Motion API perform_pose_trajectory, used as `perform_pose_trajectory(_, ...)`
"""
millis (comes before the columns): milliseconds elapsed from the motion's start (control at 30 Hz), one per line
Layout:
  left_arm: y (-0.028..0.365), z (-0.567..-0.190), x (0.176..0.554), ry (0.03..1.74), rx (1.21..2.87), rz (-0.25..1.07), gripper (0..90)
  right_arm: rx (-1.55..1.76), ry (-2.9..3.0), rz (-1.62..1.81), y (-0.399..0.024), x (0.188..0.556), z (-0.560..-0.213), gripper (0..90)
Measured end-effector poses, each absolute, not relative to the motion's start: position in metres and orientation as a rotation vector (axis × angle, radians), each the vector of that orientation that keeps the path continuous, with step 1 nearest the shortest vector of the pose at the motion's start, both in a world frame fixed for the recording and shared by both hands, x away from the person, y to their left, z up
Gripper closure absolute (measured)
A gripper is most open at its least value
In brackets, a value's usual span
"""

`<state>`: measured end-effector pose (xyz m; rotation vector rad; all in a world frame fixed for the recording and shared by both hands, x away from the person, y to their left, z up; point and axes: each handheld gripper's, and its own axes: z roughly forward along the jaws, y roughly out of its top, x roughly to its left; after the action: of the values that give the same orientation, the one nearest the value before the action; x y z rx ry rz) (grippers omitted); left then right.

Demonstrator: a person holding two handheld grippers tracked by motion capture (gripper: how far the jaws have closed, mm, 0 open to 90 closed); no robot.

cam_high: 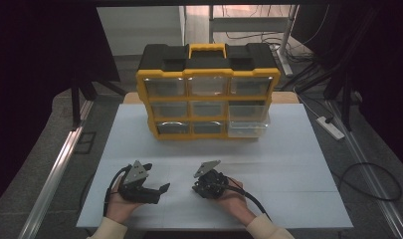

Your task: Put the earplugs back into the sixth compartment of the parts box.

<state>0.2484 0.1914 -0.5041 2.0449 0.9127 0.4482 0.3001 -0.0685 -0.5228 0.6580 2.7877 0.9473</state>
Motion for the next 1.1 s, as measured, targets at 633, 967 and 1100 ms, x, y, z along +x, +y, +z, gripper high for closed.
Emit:
perform_pose_trajectory(633, 0.192, -0.505, 0.249, 0.911, 2.046, 0.448, 7.9, 0.694, 2.687, 1.207, -0.097, 0.302, -0.486, 79.8)
perform_pose_trajectory(967, 0.192, -0.505, 0.249, 0.909, 2.047, 0.450, 8.0, 0.727, 2.580, 1.328, -0.116, 0.305, -0.463, 79.7)
perform_pose_trajectory(1100, 0.192, -0.505, 0.249, 0.909, 2.046, 0.450, 8.0, 0.743, 2.546, 1.372, -0.123, 0.305, -0.456, 79.6)
